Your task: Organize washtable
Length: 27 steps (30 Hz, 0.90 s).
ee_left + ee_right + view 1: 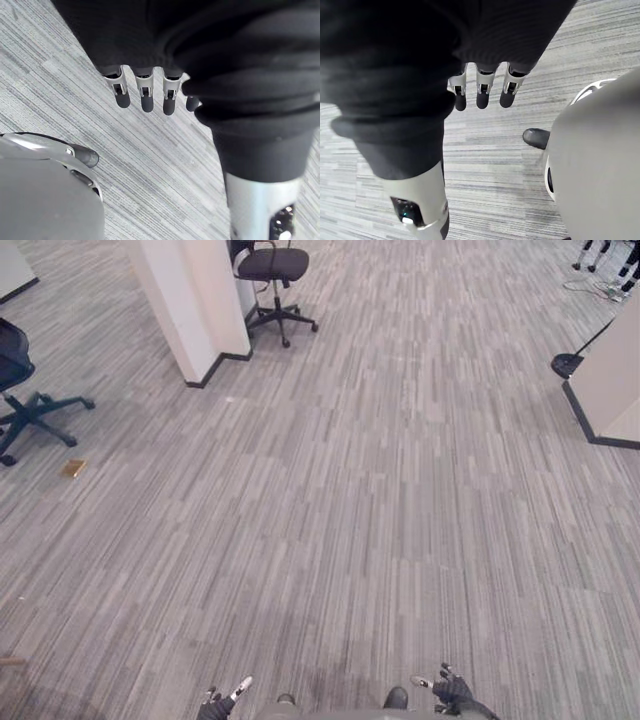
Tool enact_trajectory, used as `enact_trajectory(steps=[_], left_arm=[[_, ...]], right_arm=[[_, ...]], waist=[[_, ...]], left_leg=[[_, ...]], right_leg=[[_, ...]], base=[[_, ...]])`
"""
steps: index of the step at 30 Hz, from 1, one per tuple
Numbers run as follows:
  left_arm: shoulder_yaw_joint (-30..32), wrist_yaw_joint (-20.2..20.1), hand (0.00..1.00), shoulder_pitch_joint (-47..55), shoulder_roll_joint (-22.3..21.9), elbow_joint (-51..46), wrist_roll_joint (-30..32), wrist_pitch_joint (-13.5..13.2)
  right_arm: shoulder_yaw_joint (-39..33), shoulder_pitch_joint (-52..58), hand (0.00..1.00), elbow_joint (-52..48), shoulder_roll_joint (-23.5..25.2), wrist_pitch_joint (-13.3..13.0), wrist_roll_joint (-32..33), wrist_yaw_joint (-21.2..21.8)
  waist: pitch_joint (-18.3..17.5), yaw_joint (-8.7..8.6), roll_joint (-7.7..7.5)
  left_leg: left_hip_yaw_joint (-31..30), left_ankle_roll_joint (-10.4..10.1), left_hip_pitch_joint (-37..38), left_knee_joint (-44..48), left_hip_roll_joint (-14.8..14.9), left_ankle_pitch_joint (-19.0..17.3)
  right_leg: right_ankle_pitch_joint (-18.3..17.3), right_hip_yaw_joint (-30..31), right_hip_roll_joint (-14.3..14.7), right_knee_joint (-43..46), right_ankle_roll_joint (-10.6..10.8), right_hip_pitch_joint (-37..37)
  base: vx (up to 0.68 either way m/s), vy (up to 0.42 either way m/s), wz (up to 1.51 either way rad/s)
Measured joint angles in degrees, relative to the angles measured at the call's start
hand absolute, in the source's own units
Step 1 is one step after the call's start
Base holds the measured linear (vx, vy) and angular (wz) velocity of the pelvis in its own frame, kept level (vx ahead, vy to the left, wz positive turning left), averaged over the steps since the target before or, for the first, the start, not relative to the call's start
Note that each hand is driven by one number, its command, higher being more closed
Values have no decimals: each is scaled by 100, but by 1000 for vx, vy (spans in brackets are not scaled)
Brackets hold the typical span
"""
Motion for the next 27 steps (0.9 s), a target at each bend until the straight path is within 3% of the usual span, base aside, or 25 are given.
enact_trajectory(steps=[9,20,22,25,26,27], left_arm=[[250,-32,0,83,-84,-21,58,17],[202,-25,0,102,-91,-33,66,27],[197,-28,0,99,-86,-32,79,60],[195,-50,0,124,-81,-32,176,125],[227,-78,0,243,-63,-44,199,126],[426,-126,0,256,23,-65,221,150]], right_arm=[[-533,85,0,1,143,-14,271,8],[-556,154,0,-1,102,-17,304,-1],[-591,145,0,-1,100,-16,311,-1],[-702,157,0,-6,64,-12,311,1],[-685,225,0,-9,49,-12,307,3],[-642,158,0,13,95,-12,303,8]], waist=[[-209,-5,-48],[-244,-6,-13],[-230,-10,7],[-115,-32,170],[-123,-38,207],[-78,-18,119]], left_leg=[[56,88,294,-96,-162,-56],[134,84,316,-192,-124,-59],[202,76,369,-160,-52,-108],[353,-40,434,451,250,-593],[437,-209,460,922,476,-818],[331,-266,2,2259,708,-882]], right_leg=[[-85,74,-176,150,100,153],[-89,223,-81,104,100,135],[-216,292,-78,283,74,67],[-757,374,-22,955,-4,70],[-1015,392,87,1205,-96,92],[-1279,439,87,1550,-29,44]], base=[[-8,25,0],[-1,-13,-4],[42,-36,-16],[74,-60,-19],[130,-106,-26],[138,-121,-25]])
